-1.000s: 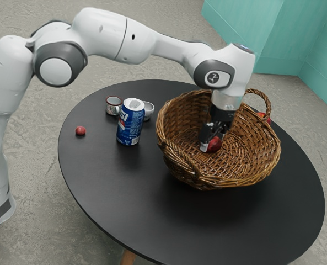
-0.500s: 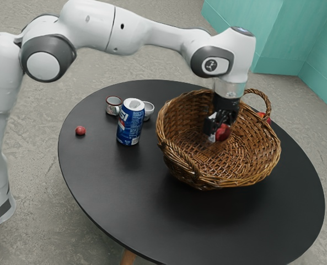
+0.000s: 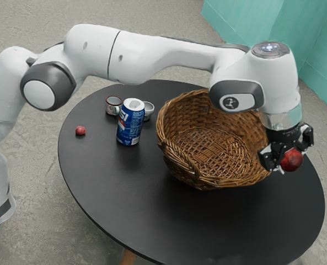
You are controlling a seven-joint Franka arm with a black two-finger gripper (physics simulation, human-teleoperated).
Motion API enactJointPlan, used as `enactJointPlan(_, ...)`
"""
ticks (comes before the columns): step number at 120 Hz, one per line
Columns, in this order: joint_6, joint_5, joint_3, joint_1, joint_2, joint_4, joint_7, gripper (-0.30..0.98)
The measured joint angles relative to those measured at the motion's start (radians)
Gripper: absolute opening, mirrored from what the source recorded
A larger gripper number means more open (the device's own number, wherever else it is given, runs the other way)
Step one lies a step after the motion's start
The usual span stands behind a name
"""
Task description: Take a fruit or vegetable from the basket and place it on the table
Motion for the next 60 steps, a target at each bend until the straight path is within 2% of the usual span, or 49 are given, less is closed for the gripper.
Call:
enactJointPlan(11,0.037,0.003,0.001,-0.004,0.007,0.002,-0.003,0.28)
enactJointPlan(15,0.047,0.009,0.002,-0.007,0.008,-0.002,-0.005,0.37)
enactJointPlan(25,0.067,0.029,0.007,-0.014,0.005,-0.013,-0.009,0.49)
enactJointPlan(44,0.089,0.043,0.058,-0.032,-0.029,-0.063,-0.016,0.62)
enactJointPlan(54,0.095,0.042,0.111,-0.049,-0.100,-0.172,-0.019,0.65)
enactJointPlan(60,0.065,0.011,0.141,-0.033,-0.170,-0.235,-0.025,0.66)
